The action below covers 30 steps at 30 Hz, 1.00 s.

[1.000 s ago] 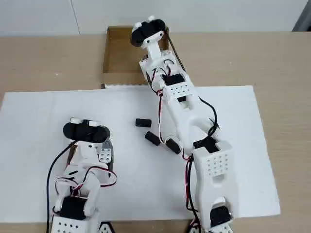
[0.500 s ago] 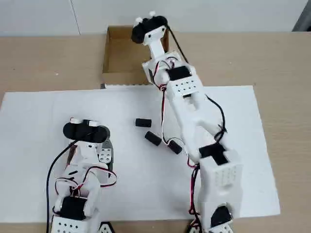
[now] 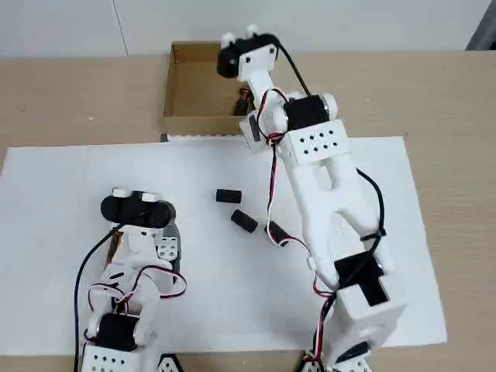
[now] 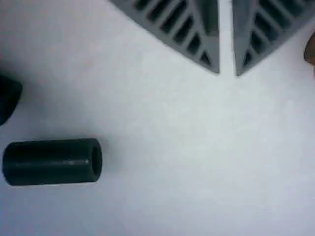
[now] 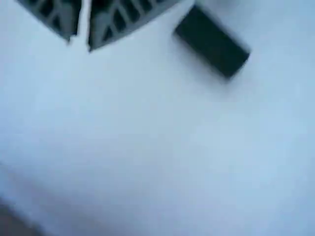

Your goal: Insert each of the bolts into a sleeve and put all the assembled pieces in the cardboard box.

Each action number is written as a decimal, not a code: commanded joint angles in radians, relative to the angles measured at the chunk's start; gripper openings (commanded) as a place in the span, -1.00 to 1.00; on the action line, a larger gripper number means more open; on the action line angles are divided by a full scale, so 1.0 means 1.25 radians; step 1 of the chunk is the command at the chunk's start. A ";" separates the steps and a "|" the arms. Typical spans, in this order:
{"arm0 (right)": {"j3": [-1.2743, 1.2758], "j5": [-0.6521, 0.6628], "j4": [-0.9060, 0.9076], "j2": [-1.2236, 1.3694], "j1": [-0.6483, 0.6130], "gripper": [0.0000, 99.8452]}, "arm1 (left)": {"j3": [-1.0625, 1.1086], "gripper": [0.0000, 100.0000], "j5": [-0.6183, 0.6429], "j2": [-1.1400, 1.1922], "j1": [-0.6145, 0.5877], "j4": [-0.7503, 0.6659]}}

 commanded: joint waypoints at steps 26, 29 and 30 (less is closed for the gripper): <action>0.396 0.207 0.199 -0.176 -0.055 -0.77 | -0.003 -0.99 -0.001 -0.006 -0.007 -0.002; 0.403 0.209 0.171 -0.175 -0.067 -0.65 | -0.003 -0.99 -0.001 -0.006 -0.007 -0.002; 0.410 0.209 0.155 -0.175 -0.072 -0.64 | -0.003 -0.99 -0.001 -0.006 -0.007 -0.002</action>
